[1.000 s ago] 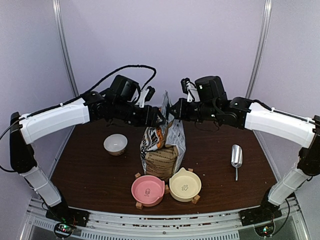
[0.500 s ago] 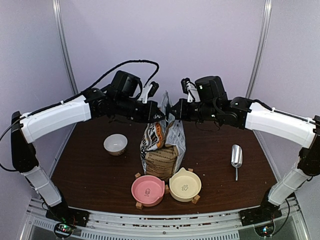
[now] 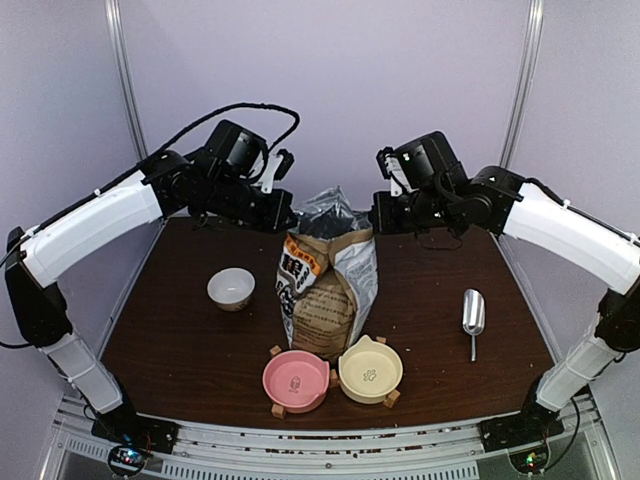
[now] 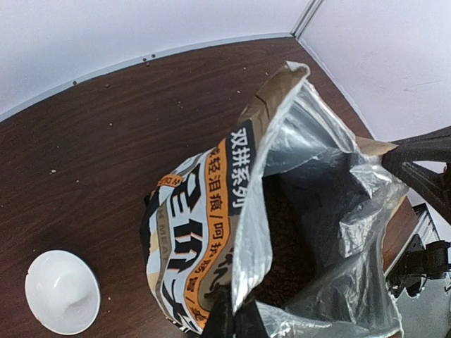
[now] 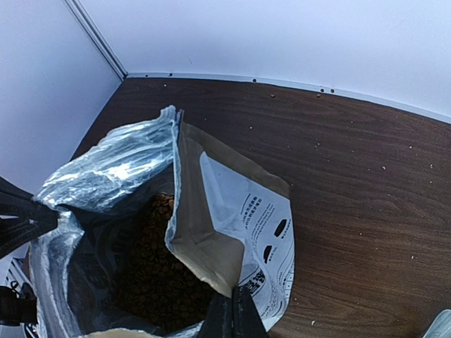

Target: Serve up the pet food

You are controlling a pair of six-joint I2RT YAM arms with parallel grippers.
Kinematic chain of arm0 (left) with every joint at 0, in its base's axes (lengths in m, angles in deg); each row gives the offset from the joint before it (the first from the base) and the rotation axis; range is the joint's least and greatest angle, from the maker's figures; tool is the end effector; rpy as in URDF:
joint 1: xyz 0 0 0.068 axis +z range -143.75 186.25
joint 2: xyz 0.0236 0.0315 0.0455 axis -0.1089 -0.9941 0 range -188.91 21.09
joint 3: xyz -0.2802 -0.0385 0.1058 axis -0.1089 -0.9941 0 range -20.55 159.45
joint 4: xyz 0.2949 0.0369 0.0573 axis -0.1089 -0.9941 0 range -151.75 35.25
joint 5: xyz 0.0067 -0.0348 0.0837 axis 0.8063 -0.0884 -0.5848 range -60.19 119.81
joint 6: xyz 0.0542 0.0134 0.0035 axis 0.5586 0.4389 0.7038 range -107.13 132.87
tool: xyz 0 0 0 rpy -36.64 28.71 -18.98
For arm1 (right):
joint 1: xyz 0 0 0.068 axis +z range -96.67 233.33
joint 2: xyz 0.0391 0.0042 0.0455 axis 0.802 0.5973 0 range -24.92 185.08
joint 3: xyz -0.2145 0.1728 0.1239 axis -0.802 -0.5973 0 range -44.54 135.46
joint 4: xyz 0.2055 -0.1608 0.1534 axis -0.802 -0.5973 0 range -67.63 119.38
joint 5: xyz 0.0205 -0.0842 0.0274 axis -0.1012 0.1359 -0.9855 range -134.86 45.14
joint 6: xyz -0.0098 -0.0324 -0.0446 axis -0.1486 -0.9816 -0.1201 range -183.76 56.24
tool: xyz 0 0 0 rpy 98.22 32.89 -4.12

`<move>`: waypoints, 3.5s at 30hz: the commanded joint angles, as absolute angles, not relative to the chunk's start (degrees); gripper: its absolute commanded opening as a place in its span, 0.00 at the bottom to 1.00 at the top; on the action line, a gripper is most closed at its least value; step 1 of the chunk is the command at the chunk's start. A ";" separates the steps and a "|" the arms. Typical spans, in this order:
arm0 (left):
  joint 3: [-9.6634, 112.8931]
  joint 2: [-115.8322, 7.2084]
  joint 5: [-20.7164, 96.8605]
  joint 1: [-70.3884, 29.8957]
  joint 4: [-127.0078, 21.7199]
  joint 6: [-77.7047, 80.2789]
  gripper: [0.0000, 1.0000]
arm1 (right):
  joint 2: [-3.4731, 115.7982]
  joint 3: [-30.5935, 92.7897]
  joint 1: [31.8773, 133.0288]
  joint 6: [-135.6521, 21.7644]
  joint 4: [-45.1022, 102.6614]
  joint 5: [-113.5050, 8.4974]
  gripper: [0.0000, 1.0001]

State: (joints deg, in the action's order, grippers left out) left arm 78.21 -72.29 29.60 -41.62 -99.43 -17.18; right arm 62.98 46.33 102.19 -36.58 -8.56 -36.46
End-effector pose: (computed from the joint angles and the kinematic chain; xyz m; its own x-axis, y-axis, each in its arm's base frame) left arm 0.2726 -0.3011 0.4225 -0.7382 0.0697 -0.6710 0.4275 0.8177 -0.3854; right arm 0.2583 0.2872 0.4179 -0.6397 -0.0456 -0.7673 -0.4206 0.8563 0.2998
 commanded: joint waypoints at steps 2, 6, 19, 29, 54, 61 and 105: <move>78.64 -66.45 22.17 -40.07 -97.67 -16.53 0.00 | 62.91 52.50 101.05 -40.04 -9.78 -31.49 0.00; 77.57 -64.79 19.56 -40.24 -97.30 -17.07 0.00 | 63.10 54.27 101.07 -40.36 -9.96 -30.37 0.00; 70.33 -60.81 22.73 -40.26 -91.97 -18.67 0.00 | 64.95 56.43 100.89 -41.29 -6.40 -32.48 0.00; 63.78 -53.37 27.36 -39.47 -83.01 -12.89 0.84 | 55.92 46.63 100.83 -43.32 -1.10 -39.68 0.62; 45.18 -43.13 37.53 -4.82 -80.70 1.60 0.94 | 23.63 -14.57 80.37 -21.83 -9.12 -41.41 0.83; 44.17 -41.44 36.21 -4.78 -81.41 1.79 0.93 | 23.19 -21.52 80.31 -14.18 -2.17 -39.75 0.82; 42.78 -41.62 38.74 -4.75 -80.40 1.35 0.92 | 41.69 -16.83 84.60 -21.12 2.03 -31.94 0.22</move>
State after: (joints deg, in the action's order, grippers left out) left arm 43.50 -41.38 37.78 -4.80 -83.41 1.25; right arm 41.43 -18.19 84.00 -20.32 2.96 -34.49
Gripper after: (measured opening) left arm 0.920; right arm 0.231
